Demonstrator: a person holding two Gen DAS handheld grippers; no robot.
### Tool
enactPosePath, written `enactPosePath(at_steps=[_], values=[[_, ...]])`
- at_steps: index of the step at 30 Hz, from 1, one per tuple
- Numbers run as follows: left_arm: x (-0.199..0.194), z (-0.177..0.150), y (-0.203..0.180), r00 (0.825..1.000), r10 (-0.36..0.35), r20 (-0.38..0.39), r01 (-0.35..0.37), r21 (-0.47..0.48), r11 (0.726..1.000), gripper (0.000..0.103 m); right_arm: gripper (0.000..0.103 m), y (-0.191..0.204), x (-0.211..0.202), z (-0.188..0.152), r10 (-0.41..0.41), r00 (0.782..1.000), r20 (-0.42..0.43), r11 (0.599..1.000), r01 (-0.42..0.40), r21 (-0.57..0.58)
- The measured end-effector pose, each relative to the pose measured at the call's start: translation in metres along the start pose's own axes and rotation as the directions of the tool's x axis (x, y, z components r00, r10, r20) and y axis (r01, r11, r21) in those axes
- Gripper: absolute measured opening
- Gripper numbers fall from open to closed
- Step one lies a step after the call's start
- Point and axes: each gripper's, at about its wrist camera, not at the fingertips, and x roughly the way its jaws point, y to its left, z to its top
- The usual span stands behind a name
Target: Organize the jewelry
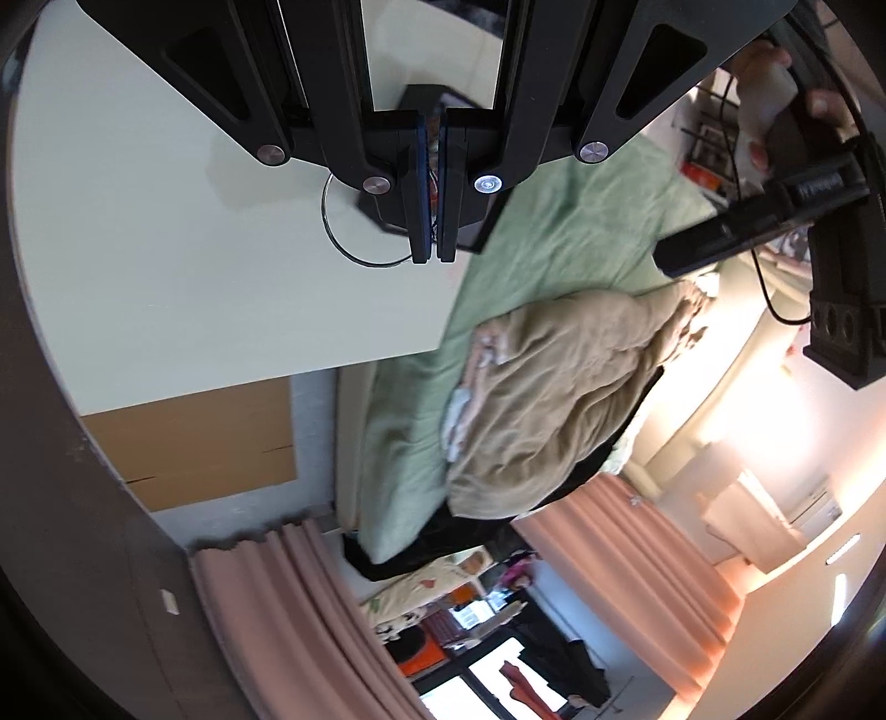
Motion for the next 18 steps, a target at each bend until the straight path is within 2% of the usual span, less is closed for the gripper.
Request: enactPosePath(at_steps=[7,11,12,13,14,15,16,18], values=[[-0.010,-0.013,0.033,1.000,0.014,0.001,-0.014,-0.054,0.998,0.077,0.003,0.032,0.031,-0.011,0.043,0.998,-0.048,0.998,-0.045,-0.042],[-0.015,-0.020,0.045,1.000,0.006,0.004,-0.005,-0.071,0.997,0.077,0.006,0.056,0.057,-0.020,0.026,0.994,-0.107,0.993,-0.038,-0.109],[-0.019,-0.022,0.048,1.000,0.009,0.021,-0.008,-0.078,0.997,0.077,0.012,0.061,0.066,-0.023,0.007,0.990,-0.137,0.992,-0.025,-0.127],[-0.022,-0.023,0.051,0.999,0.011,0.031,-0.008,-0.084,0.996,0.077,0.033,0.063,0.072,-0.025,-0.010,0.988,-0.153,0.991,-0.011,-0.132],[-0.025,-0.024,0.053,0.999,0.008,0.038,-0.005,-0.092,0.996,0.077,0.060,0.061,0.075,-0.027,-0.038,0.986,-0.160,0.991,0.017,-0.131],[-0.028,-0.025,0.056,0.999,-0.002,0.045,0.007,-0.103,0.995,0.077,0.068,0.058,0.074,-0.029,-0.064,0.987,-0.150,0.991,0.046,-0.122],[-0.030,-0.026,0.058,0.999,-0.011,0.049,0.017,-0.109,0.994,0.077,0.073,0.054,0.071,-0.029,-0.086,0.988,-0.131,0.992,0.072,-0.104],[-0.035,-0.028,0.061,0.998,-0.021,0.063,0.028,-0.117,0.993,0.077,0.073,0.046,0.064,-0.028,-0.084,0.988,-0.132,0.995,0.077,-0.056]])
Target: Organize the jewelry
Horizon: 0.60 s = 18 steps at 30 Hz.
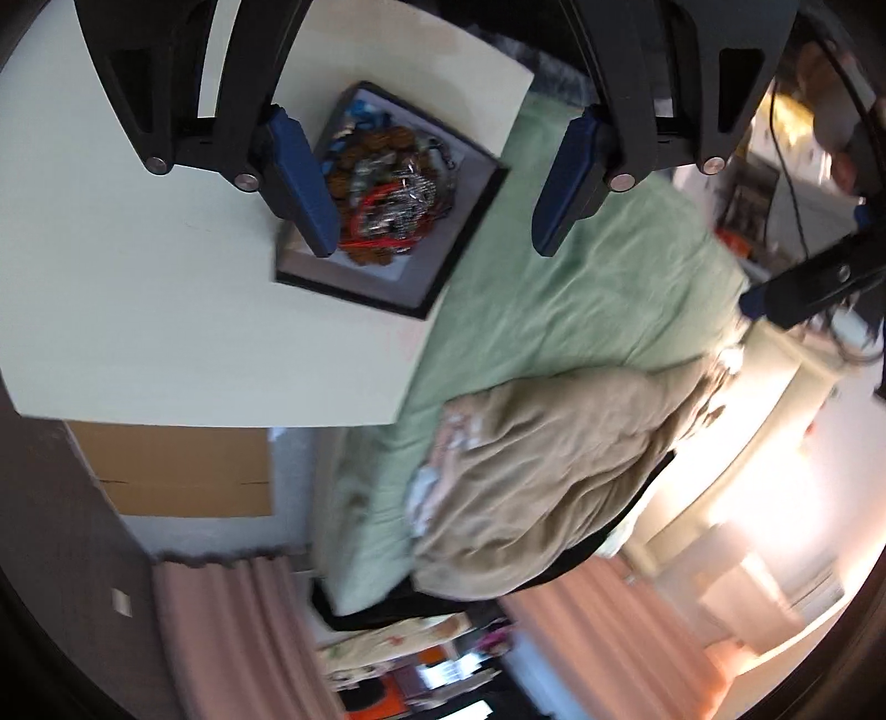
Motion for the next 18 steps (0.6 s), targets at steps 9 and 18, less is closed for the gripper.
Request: enactPosePath(at_steps=[9,18], values=[[-0.015,-0.009,0.005,0.998,-0.022,0.054,0.023,-0.009,1.000,0.078,0.073,-0.003,-0.059,-0.002,-0.017,0.997,0.081,0.999,0.012,0.052],[-0.021,-0.026,-0.012,0.996,-0.022,0.081,0.017,0.059,0.998,0.079,0.073,-0.012,-0.115,-0.023,-0.075,0.987,0.146,0.997,0.074,0.013]])
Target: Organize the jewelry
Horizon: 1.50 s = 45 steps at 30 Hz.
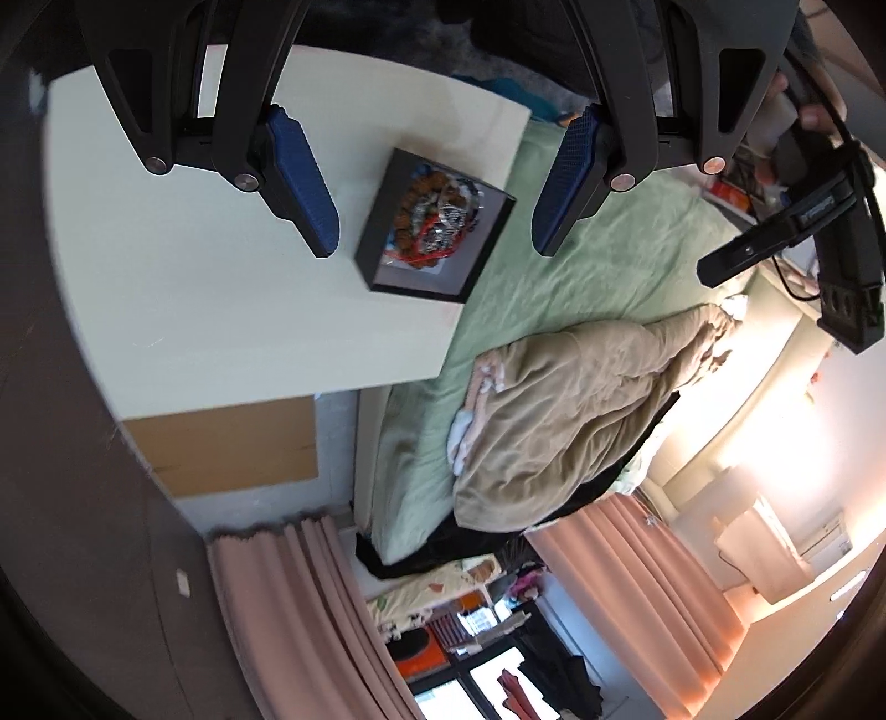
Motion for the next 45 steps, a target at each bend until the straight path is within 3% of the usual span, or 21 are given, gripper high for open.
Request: enactPosePath(at_steps=[12,14,18,20,29,35,45], values=[[-0.003,-0.029,-0.042,0.996,-0.003,0.084,-0.009,0.144,0.990,0.095,0.073,-0.013,-0.047,-0.024,-0.176,0.984,0.039,0.980,0.179,-0.082],[-0.004,-0.036,-0.049,0.996,-0.006,0.094,-0.010,0.170,0.985,0.098,0.084,-0.018,-0.053,-0.030,-0.193,0.980,0.043,0.977,0.196,-0.082],[-0.004,-0.048,-0.059,0.994,-0.014,0.110,-0.010,0.210,0.978,0.102,0.093,-0.031,-0.065,-0.042,-0.216,0.975,0.058,0.973,0.220,-0.066],[-0.004,-0.053,-0.062,0.993,-0.014,0.119,-0.013,0.231,0.973,0.102,0.103,-0.037,-0.069,-0.048,-0.218,0.974,0.066,0.974,0.222,-0.054],[-0.001,-0.069,-0.053,0.985,0.016,0.174,-0.057,0.230,0.972,0.102,0.103,-0.045,-0.075,-0.073,-0.221,0.973,0.071,0.973,0.224,-0.046],[0.006,-0.080,-0.043,0.986,0.033,0.164,-0.068,0.211,0.975,0.102,0.103,-0.042,-0.075,-0.082,-0.190,0.978,0.083,0.979,0.195,-0.061],[0.009,-0.086,-0.044,0.974,0.062,0.218,-0.111,0.221,0.969,0.102,0.103,-0.028,-0.071,-0.087,-0.260,0.960,0.109,0.955,0.272,-0.118]])
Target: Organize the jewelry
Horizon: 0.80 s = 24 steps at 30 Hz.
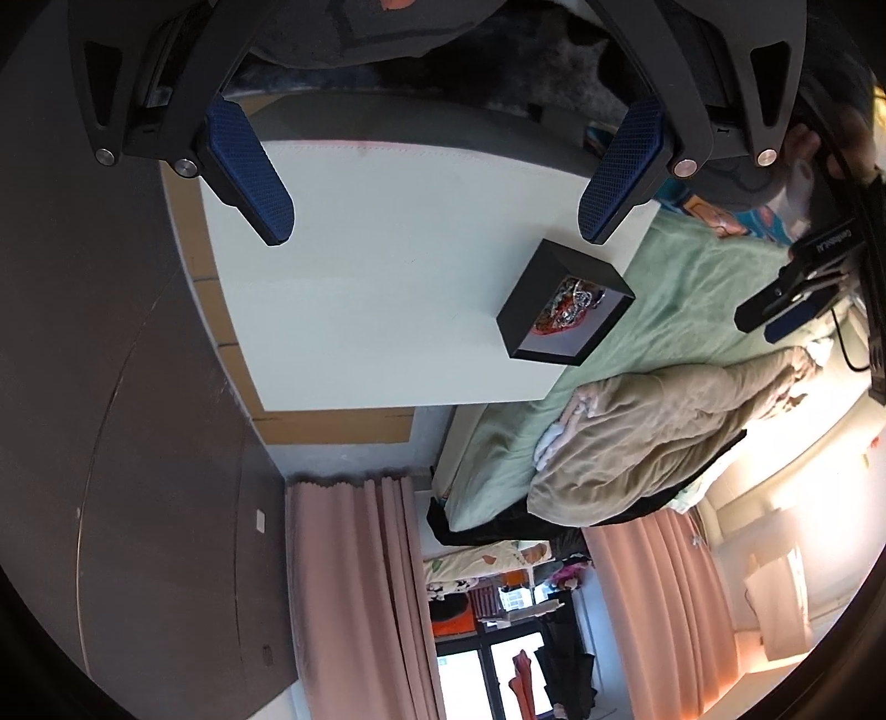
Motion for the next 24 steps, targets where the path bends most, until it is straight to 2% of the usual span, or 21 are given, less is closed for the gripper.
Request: enactPosePath(at_steps=[6,24], values=[[0.002,0.000,-0.011,1.000,0.008,0.001,-0.008,0.062,0.998,0.102,0.103,-0.008,0.001,0.002,-0.001,1.000,0.003,0.999,0.001,0.035],[-0.007,0.001,-0.008,1.000,-0.013,0.008,0.012,0.031,0.999,0.102,0.103,-0.013,-0.003,0.003,-0.001,1.000,0.013,0.998,0.000,0.059]])
